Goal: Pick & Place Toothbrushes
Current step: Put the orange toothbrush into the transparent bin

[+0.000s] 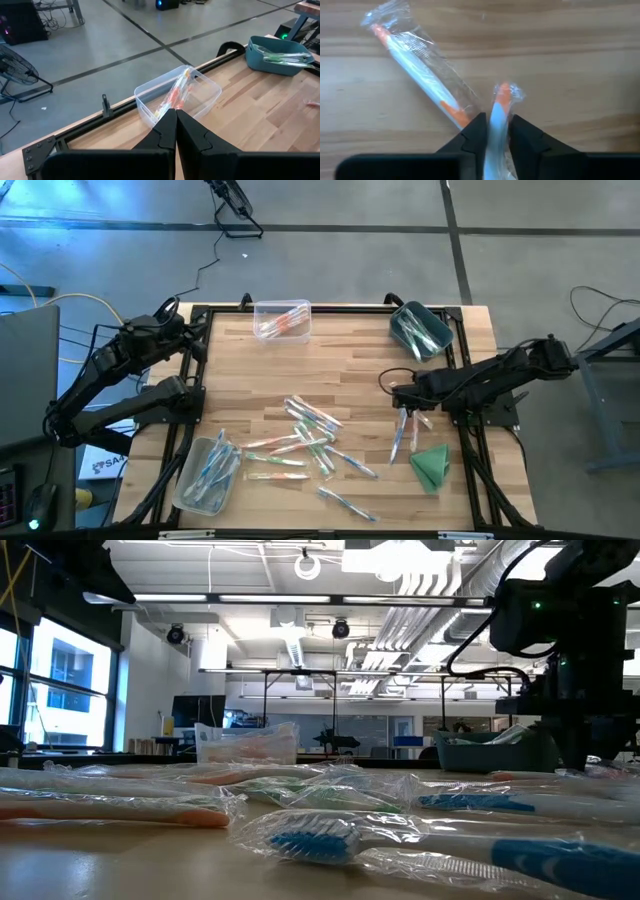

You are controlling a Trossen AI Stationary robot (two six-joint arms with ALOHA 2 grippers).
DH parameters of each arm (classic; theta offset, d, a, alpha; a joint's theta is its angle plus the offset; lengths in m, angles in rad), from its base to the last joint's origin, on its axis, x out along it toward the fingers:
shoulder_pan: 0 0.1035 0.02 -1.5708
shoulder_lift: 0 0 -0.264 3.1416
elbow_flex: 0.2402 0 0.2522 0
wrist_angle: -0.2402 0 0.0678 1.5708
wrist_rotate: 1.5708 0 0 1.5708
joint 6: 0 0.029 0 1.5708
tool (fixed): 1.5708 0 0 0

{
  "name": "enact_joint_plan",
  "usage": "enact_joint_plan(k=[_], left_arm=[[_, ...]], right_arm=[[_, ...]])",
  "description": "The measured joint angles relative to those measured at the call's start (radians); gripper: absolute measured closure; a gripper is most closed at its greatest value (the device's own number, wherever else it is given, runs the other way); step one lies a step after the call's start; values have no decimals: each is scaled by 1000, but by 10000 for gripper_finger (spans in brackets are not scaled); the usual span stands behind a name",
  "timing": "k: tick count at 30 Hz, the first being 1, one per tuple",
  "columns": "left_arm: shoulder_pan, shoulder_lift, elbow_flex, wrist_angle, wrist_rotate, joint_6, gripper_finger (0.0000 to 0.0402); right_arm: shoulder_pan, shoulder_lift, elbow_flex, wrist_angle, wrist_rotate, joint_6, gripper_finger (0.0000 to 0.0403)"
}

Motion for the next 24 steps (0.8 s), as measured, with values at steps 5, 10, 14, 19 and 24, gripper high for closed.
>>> enact_joint_plan(k=[5,10,14,19,24], left_arm=[[0,0,0,0,0,0,401],[0,0,0,0,0,0,401],[0,0,0,0,0,0,401],[0,0,0,1,0,0,401],[0,0,0,1,0,0,401]], right_arm=[[1,-28,1,-1,61,4,375],[1,-81,42,-45,120,-1,382],[1,-130,103,-94,166,-29,372],[1,-198,187,-95,255,-114,384],[0,-258,255,-58,369,-207,379]])
